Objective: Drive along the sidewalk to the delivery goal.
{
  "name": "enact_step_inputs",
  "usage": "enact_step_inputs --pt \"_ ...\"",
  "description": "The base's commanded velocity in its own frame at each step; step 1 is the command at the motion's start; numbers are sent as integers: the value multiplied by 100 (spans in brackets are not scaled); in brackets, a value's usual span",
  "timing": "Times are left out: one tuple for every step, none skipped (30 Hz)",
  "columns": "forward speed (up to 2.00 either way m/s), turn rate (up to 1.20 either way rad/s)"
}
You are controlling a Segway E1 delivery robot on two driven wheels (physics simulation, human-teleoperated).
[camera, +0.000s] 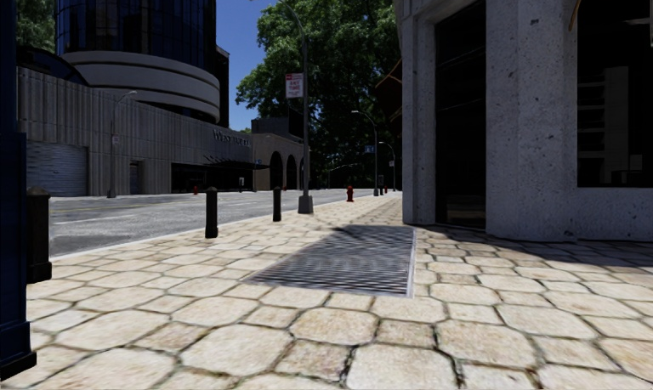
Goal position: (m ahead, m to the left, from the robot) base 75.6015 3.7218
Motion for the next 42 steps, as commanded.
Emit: enact_step_inputs --pt "200 0" --pt "200 0" --pt "200 0" --pt "200 0" --pt "200 0" --pt "200 0" --pt "200 0" --pt "200 0" --pt "200 0" --pt "200 0" --pt "200 0" --pt "200 0" --pt "200 0" --pt "200 0" --pt "200 0" --pt "200 0" --pt "200 0" --pt "200 0" --pt "200 0" --pt "200 0" --pt "200 0" --pt "200 0" --pt "200 0" --pt "200 0" --pt "200 0" --pt "200 0" --pt "200 0" --pt "200 0" --pt "200 0" --pt "200 0" --pt "200 0" --pt "200 0" --pt "200 0" --pt "200 0" --pt "200 0" --pt "200 0" --pt "200 0" --pt "200 0" --pt "200 0" --pt "200 0" --pt "200 0" --pt "200 0"
